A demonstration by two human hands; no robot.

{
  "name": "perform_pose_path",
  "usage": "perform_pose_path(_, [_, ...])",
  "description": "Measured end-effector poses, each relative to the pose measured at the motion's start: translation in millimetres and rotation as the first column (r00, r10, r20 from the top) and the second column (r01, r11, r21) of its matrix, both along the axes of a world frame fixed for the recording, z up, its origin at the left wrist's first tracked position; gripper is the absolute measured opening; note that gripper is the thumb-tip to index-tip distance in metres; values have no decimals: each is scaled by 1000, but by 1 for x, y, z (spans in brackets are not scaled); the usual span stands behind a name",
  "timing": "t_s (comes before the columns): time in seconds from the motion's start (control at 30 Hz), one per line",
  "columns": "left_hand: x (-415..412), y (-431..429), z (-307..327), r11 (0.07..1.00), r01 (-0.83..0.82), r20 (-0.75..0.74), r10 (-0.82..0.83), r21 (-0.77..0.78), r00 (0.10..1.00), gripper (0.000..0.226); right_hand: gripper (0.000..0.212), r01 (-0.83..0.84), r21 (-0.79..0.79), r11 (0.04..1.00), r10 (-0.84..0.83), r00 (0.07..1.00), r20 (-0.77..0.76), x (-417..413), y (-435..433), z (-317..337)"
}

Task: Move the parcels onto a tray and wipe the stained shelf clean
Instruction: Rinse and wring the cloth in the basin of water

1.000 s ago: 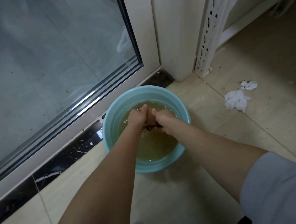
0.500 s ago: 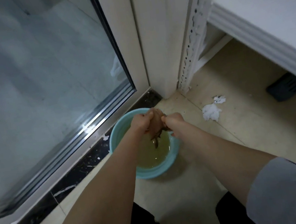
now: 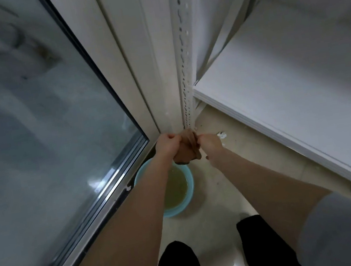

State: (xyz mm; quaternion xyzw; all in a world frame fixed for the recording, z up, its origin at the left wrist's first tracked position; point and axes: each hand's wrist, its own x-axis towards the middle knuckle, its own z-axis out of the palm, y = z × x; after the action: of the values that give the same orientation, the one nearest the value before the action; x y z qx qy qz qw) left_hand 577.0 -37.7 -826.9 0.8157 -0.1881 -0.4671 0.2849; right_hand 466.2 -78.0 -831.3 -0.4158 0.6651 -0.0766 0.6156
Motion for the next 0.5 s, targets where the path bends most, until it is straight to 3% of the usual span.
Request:
perform_pose_path(0.1, [-18, 2, 46, 998, 33, -57, -36, -61, 998, 23, 24, 83, 75, 994, -86, 995, 44, -16, 5, 48])
perform_pose_path(0.3, [-61, 17, 166, 978, 151, -141, -171, -145, 975, 31, 66, 203, 129, 971, -215, 973, 87, -59, 34, 156])
perform_pose_path(0.5, [-112, 24, 271, 892, 386, -137, -424, -235, 895, 48, 47, 335, 149, 930, -362, 900, 241, -116, 63, 257])
